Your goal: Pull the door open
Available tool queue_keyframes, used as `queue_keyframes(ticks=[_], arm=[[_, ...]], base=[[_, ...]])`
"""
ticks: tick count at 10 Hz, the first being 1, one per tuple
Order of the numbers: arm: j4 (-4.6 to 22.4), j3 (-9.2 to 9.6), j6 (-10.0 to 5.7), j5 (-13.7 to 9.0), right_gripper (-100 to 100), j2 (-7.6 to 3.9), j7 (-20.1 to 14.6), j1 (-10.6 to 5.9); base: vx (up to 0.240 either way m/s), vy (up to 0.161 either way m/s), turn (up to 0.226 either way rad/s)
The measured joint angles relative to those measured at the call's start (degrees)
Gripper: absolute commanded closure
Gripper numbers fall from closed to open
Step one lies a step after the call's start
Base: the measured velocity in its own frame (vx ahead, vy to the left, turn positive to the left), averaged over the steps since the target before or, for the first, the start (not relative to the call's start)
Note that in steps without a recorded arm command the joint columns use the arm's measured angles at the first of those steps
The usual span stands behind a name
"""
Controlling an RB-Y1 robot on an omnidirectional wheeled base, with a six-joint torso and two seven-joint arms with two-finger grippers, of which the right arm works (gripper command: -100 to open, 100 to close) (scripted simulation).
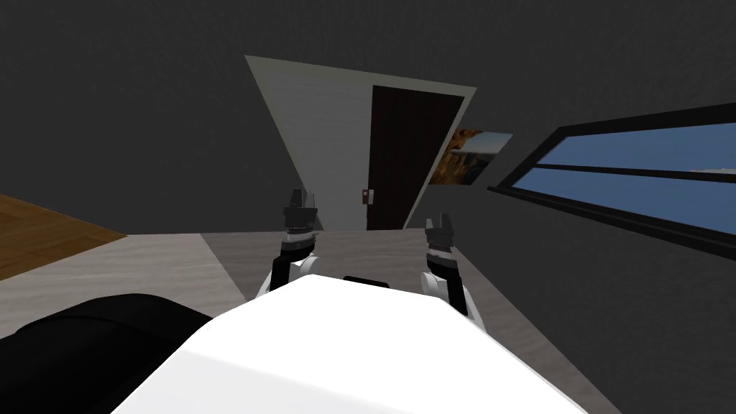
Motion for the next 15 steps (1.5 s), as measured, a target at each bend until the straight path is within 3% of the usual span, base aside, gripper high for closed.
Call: queue_keyframes(ticks=[9, 11, 15], arm=[[11.8, -2.57, 1.25, 3.9, -100, -1.61, -5.4, -4.67], [14.2, -3.28, 2.16, 4.7, -100, -2.08, -6.8, -5.97], [20.5, -4.78, 2.17, 6.4, -100, -3.16, -9.7, -8.14]], base=[[0.110, 0.053, 0.089], [0.108, 0.060, 0.088], [0.111, 0.050, 0.099]])
